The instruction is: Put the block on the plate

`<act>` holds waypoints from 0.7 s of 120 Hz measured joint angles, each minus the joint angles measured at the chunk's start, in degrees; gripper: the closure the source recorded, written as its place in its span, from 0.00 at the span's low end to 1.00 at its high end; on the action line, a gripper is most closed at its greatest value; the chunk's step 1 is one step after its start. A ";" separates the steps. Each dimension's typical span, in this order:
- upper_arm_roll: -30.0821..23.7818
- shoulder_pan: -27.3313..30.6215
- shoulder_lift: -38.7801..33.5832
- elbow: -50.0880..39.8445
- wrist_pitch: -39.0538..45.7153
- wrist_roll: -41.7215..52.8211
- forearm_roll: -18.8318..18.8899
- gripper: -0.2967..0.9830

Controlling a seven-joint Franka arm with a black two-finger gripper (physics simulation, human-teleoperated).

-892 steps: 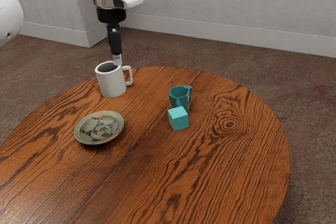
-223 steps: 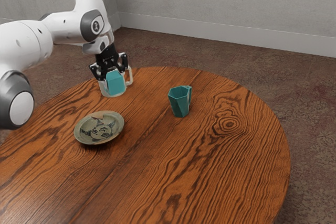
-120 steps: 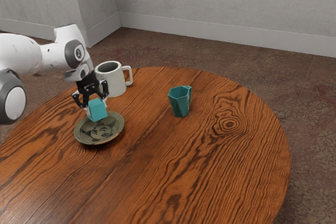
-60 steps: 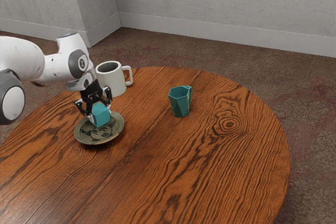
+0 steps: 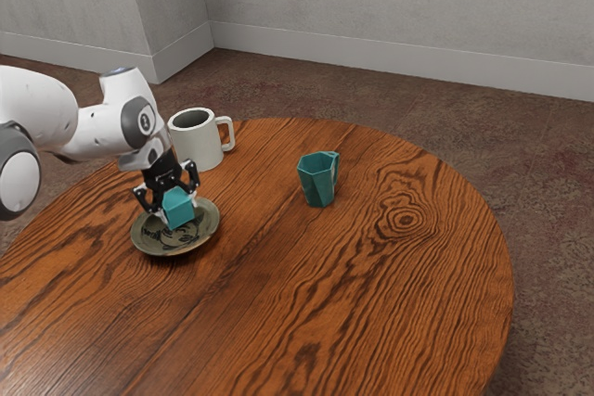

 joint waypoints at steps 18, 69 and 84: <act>0.00 -0.01 -0.02 -0.05 0.42 0.21 0.07 0.32; 0.09 -0.37 -5.51 0.04 0.06 0.60 0.13 0.24; 0.09 -2.26 -7.93 0.09 -0.62 0.60 0.57 0.24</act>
